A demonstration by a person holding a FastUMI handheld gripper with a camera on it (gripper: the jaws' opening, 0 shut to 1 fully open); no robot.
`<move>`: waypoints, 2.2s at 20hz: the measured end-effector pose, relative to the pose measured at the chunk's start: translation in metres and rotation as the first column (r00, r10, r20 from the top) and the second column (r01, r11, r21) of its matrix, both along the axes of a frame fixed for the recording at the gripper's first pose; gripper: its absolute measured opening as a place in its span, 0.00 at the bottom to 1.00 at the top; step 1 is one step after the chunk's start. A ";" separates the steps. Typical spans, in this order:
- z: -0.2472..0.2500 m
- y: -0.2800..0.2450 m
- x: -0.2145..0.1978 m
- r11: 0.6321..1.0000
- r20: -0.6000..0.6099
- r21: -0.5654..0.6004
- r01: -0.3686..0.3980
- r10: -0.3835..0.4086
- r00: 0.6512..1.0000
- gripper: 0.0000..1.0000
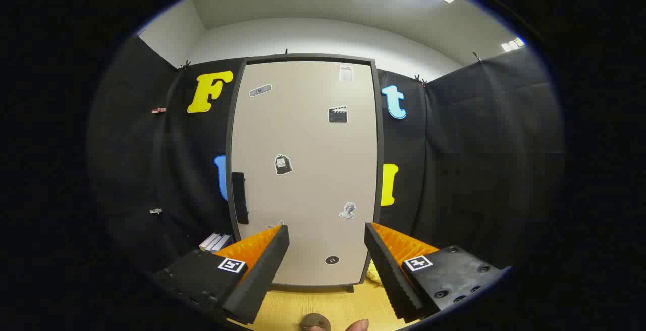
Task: Open the shoe cabinet door, grab the shoes and put them into the shoe cabinet, then close the shoe cabinet door.
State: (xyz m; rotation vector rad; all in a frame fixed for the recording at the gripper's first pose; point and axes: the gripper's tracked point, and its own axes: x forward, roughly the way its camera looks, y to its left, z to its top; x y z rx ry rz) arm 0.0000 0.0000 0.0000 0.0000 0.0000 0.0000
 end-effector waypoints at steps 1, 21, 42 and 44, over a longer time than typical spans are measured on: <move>0.000 0.000 -0.001 1.000 0.000 -0.001 -0.001 0.001 1.000 0.98; 0.002 0.005 0.012 1.000 0.007 0.010 -0.022 0.022 1.000 0.98; -0.032 0.213 0.175 0.983 -0.046 -0.016 -0.181 0.180 0.983 0.96; -0.043 0.217 0.192 0.986 -0.063 -0.008 -0.167 0.166 0.984 0.88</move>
